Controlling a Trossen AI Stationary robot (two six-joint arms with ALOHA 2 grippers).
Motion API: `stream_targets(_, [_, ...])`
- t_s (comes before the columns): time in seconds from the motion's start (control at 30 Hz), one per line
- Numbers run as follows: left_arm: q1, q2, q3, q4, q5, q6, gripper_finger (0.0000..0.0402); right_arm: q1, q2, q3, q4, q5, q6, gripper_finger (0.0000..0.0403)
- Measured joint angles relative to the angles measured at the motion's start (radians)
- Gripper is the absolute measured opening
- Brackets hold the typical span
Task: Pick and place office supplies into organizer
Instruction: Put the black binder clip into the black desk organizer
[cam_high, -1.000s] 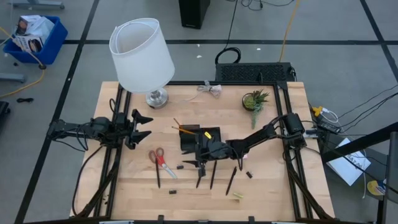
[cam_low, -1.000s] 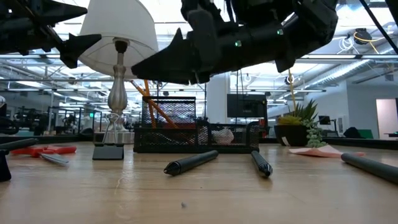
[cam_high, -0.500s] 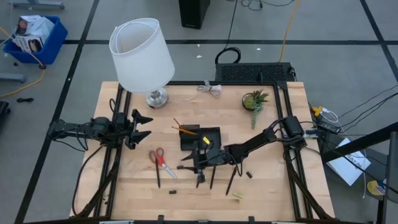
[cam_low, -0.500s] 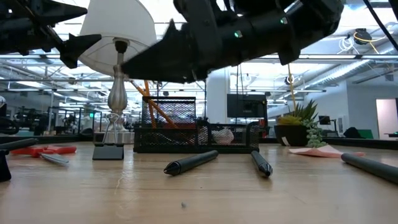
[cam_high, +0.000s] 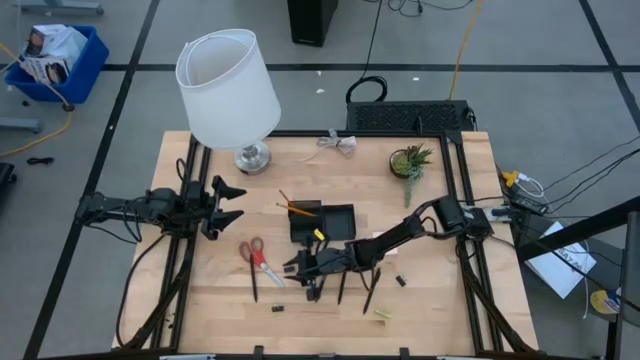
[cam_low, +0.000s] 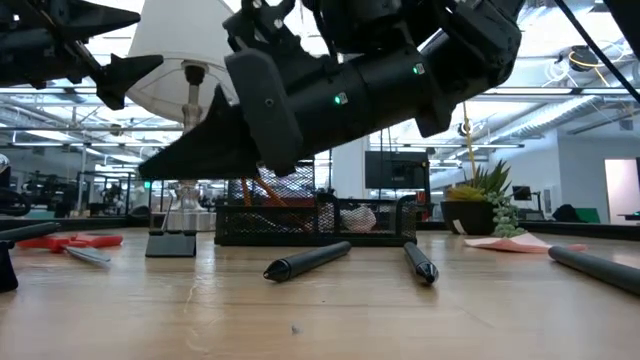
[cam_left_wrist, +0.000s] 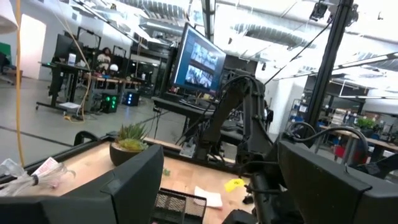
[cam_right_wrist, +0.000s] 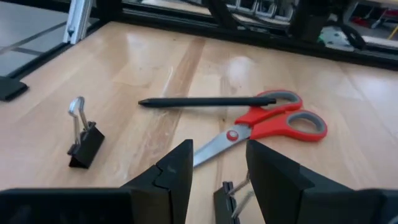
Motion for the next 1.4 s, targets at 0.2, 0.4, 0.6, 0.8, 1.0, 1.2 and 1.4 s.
stream_targets(0.2, [0.0,0.0,0.0,0.0,0.0,0.0,0.0319,-0.001,0.001,0.0,-0.009,0.002,-0.008,0.0141])
stream_targets(0.4, [0.0,0.0,0.0,0.0,0.0,0.0,0.0319,0.013,0.003,-0.002,0.018,0.002,-0.075,0.0141])
stream_targets(0.6, [0.0,0.0,0.0,0.0,0.0,0.0,0.0319,0.021,0.003,-0.002,0.024,0.032,-0.122,0.0141])
stream_targets(0.8, [0.0,0.0,0.0,0.0,0.0,0.0,0.0319,0.019,0.003,-0.002,0.036,0.062,-0.124,0.0141])
stream_targets(1.0, [0.0,0.0,0.0,0.0,0.0,0.0,0.0319,0.012,0.003,-0.002,0.009,0.15,-0.105,0.0141])
stream_targets(1.2, [0.0,0.0,0.0,0.0,0.0,0.0,0.0319,-0.001,0.003,-0.002,-0.028,0.142,-0.035,0.0141])
stream_targets(1.4, [0.0,0.001,0.0,0.0,0.0,0.0,0.0319,-0.001,0.002,-0.002,-0.049,0.127,-0.025,0.0141])
